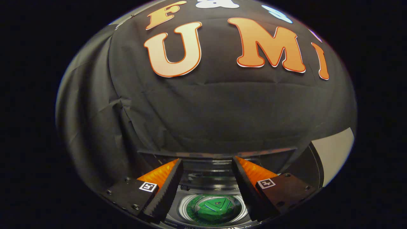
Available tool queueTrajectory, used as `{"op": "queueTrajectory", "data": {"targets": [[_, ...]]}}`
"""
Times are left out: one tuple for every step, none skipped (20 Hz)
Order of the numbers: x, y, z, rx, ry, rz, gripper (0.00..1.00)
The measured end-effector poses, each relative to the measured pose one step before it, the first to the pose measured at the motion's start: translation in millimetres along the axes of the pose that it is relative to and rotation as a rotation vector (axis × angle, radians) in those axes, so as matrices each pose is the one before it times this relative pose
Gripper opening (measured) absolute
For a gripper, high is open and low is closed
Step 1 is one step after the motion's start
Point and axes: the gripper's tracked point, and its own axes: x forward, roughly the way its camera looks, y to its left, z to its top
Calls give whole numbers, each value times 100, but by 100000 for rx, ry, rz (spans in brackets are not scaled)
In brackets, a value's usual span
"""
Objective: Put the clothes into the washing machine and then close the washing machine lid.
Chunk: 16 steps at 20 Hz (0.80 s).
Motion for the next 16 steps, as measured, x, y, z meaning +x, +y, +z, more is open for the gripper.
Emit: {"op": "queueTrajectory", "data": {"targets": [[680, -378, 536, -818, -197, -1129, 99], [478, -405, 426, -847, -51, -1168, 99], [780, -190, 315, -623, -348, -395, 99], [845, -230, -46, -853, 1465, -959, 98], [705, -21, 187, 130, 560, 252, 98], [878, 95, -400, -474, 2417, 570, 99], [697, -139, -313, 81, 1412, -850, 99], [475, 3, 298, 758, -836, -794, 99], [531, -266, -152, -383, -326, -2345, 98], [-197, -324, -548, 958, 2272, -1381, 98], [15, 113, 380, 1515, -3346, -815, 99], [-274, -176, -669, -450, 1880, -619, 99], [-171, 208, 278, -89, -1456, -1013, 100], [-273, -52, -204, -327, -200, -1321, 100], [-273, -4, -205, -654, -437, -923, 100], [-425, 6, -317, 118, 435, -419, 99]]}}
